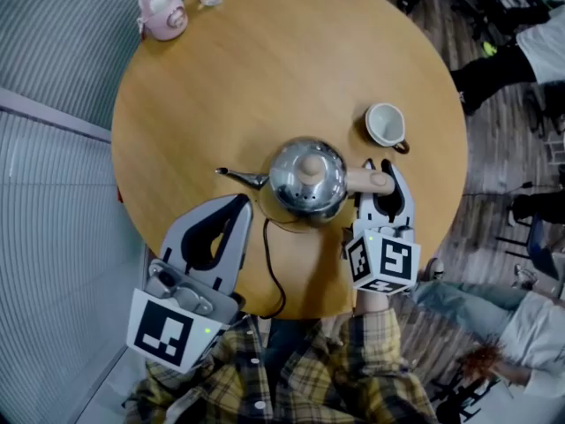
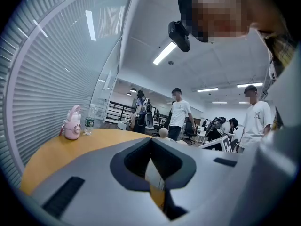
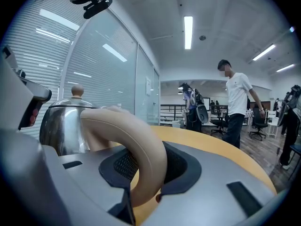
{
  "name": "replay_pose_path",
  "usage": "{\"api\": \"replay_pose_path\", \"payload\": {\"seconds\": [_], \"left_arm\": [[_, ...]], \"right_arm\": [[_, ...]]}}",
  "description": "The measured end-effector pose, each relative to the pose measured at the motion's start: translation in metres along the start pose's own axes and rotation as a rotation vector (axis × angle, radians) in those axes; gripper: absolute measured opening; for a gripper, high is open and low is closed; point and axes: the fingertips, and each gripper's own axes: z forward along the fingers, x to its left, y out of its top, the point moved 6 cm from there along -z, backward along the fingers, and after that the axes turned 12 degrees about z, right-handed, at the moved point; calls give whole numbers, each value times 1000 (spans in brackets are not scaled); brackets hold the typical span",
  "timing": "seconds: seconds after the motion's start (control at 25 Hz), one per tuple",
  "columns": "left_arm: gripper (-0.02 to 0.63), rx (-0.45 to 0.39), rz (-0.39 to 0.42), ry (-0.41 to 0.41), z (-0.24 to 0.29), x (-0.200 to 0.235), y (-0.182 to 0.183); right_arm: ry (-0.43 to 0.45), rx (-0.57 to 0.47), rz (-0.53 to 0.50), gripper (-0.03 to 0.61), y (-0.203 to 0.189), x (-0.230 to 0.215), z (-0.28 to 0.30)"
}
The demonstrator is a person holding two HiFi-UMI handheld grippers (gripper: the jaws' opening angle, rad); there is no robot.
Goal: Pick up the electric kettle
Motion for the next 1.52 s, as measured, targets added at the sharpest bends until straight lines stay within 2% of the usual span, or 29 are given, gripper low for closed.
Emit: {"api": "replay_pose_path", "payload": {"seconds": [0.24, 0.48, 0.84, 1.08, 1.36, 1.52], "left_arm": [[3, -5, -2, 21, -15, -2, 8], [3, -46, -3, 51, -16, -1, 34], [3, -104, 12, 121, -38, -23, 75], [3, -166, 48, 161, -58, -42, 101], [3, -178, 84, 205, -62, -22, 131], [3, -177, 82, 225, -53, -6, 128]], "right_arm": [[7, -1, 9, 126, 15, 5, -11], [43, 0, 3, 129, 59, 7, -14], [126, -27, 35, 130, 115, -4, -52], [183, -27, 24, 130, 127, -14, -84], [239, 7, 15, 130, 146, -4, -96], [276, 26, 26, 131, 145, -1, -92]]}}
